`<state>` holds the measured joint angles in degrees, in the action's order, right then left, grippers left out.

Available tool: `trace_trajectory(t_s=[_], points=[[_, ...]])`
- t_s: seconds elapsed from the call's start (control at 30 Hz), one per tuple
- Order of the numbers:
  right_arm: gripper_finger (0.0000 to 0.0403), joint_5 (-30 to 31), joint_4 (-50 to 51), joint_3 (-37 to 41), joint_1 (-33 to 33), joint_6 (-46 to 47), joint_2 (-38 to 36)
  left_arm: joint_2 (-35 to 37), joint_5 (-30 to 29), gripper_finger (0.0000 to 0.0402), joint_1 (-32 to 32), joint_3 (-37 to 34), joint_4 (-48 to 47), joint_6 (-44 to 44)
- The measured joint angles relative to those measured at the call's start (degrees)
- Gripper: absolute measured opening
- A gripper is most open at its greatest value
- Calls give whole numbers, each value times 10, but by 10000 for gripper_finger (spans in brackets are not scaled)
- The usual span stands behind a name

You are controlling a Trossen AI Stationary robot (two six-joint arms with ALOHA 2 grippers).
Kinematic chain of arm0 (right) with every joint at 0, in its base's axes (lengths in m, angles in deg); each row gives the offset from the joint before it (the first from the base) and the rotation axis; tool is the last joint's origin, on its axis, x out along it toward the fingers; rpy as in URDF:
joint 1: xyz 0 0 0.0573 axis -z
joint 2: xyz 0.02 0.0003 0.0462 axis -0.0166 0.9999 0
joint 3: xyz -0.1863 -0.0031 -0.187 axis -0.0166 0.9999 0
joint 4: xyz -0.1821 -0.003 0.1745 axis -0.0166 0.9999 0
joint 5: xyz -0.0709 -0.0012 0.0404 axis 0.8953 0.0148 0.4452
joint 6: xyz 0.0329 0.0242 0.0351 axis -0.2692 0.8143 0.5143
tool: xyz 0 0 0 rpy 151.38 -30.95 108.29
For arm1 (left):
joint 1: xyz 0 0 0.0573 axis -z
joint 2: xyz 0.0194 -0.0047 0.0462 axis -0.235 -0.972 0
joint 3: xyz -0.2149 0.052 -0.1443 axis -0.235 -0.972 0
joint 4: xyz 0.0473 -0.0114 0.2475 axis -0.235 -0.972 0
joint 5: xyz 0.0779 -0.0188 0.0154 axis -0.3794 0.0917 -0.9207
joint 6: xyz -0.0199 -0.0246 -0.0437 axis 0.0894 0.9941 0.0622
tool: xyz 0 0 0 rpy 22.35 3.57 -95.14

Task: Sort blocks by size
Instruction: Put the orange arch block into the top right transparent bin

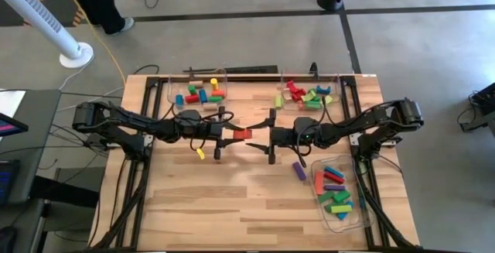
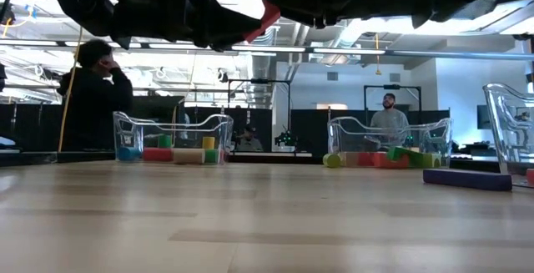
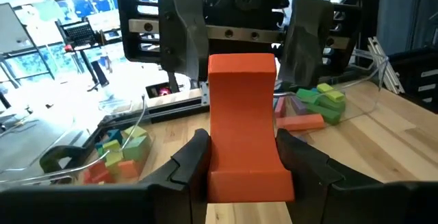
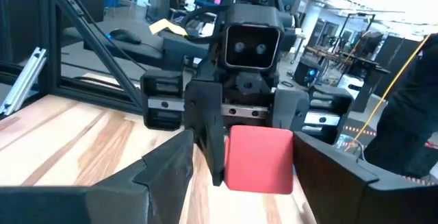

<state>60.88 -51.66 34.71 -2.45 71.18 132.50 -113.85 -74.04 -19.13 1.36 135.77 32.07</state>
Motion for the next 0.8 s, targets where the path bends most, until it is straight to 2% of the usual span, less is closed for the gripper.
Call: trace_trajectory(t_s=[0.53, 0.8], points=[[270, 0, -3, 0, 6, 6, 0, 0, 0, 133, 0, 0, 27, 10], [206, 0, -5, 0, 5, 7, 0, 0, 3, 133, 0, 0, 31, 11]])
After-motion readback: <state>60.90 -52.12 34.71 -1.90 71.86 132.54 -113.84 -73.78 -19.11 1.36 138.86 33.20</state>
